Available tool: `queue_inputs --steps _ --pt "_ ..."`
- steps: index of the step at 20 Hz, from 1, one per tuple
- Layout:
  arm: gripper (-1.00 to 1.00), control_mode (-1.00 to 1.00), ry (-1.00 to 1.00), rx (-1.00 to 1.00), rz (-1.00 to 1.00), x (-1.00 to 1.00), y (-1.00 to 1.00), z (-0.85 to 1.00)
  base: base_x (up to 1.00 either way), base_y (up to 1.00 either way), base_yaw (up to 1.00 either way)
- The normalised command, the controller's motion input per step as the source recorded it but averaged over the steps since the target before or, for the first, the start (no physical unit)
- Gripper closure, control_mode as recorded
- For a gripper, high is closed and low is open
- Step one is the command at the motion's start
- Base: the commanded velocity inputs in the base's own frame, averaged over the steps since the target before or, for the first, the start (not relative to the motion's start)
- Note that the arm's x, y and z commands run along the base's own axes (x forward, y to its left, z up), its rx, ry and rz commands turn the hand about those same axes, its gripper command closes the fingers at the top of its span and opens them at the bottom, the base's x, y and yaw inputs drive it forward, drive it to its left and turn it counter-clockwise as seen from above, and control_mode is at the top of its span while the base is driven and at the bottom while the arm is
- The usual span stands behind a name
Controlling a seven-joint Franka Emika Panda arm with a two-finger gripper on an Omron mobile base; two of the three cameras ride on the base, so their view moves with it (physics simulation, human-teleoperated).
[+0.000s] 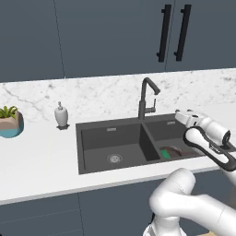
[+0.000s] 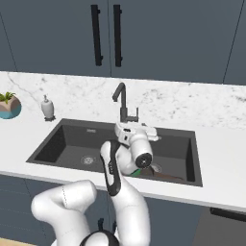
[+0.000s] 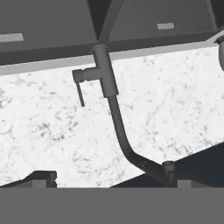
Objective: Pick the pan and sponge and place them into the sink. Then turn on the water.
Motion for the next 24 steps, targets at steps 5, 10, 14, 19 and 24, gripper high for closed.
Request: queue_inputs --steps 5,10,14,19,24 --pt "-1.0 -1.0 0.0 -0.03 -0.01 0.08 0.06 0.0 0.0 0.0 0.0" --pt "-1.0 -1.0 0.0 -0.01 0.0 0.3 0.0 0.0 0.0 0.0 0.0" --pt "-1.0 -1.0 0.01 -0.02 0.0 0.34 0.0 0.0 0.0 0.0 0.0" --pt "-1.0 -1.0 0.0 0.0 0.0 0.08 0.0 0.0 0.0 0.0 0.0" --pt "-1.0 -1.0 0.0 -0.02 0.0 0.18 0.04 -0.02 0.0 0.0 0.0"
